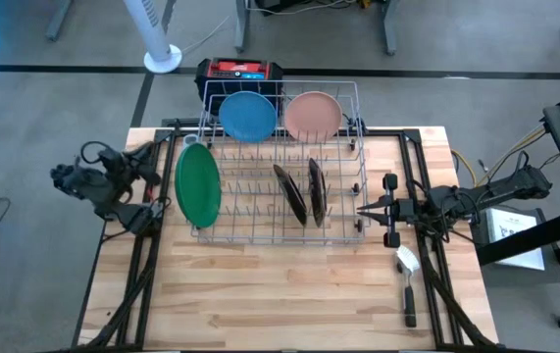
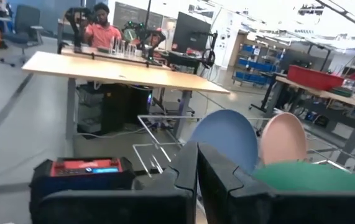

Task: Sort dishes
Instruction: Return to Home Position

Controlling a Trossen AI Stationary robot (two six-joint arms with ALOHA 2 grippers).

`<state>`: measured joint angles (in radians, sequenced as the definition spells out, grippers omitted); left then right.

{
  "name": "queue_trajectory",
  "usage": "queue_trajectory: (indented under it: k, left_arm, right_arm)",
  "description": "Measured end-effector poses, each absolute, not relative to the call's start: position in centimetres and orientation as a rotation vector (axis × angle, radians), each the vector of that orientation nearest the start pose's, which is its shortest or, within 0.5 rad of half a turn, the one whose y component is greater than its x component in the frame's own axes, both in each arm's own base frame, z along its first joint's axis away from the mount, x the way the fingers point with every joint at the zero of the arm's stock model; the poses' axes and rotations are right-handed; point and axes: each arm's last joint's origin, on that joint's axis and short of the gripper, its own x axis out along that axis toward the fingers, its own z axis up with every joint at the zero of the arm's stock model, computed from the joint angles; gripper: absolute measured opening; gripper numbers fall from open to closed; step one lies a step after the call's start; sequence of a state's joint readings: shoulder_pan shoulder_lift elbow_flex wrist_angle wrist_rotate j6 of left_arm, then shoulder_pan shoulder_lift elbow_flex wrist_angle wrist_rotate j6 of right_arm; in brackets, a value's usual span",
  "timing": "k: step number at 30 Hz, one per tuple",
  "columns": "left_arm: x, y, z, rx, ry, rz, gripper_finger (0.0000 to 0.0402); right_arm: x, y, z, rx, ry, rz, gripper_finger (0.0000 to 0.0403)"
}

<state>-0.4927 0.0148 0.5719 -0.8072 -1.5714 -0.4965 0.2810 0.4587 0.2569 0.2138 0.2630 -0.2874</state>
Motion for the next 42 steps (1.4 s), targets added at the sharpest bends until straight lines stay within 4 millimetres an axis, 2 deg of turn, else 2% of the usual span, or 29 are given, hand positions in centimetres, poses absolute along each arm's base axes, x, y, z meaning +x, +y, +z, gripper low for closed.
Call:
queue_trajectory:
  k: [6,15,42]
  left_arm:
    - [3.1,1.6,24.6,-0.237,-0.141,1.078,0.0000]
    - [4.3,1.2,23.1,-0.180,-0.117,1.149,0.0000]
    - [4.0,2.3,22.6,-0.126,-0.107,1.404,0.0000]
  right_arm:
    - [12.8,2.9,23.1,-0.288,-0.014,0.016,0.0029]
    - [12.8,2.9,23.1,-0.287,-0.014,0.016,0.0029]
    - [12.8,2.9,23.1,-0.283,-0.014,0.016,0.0029]
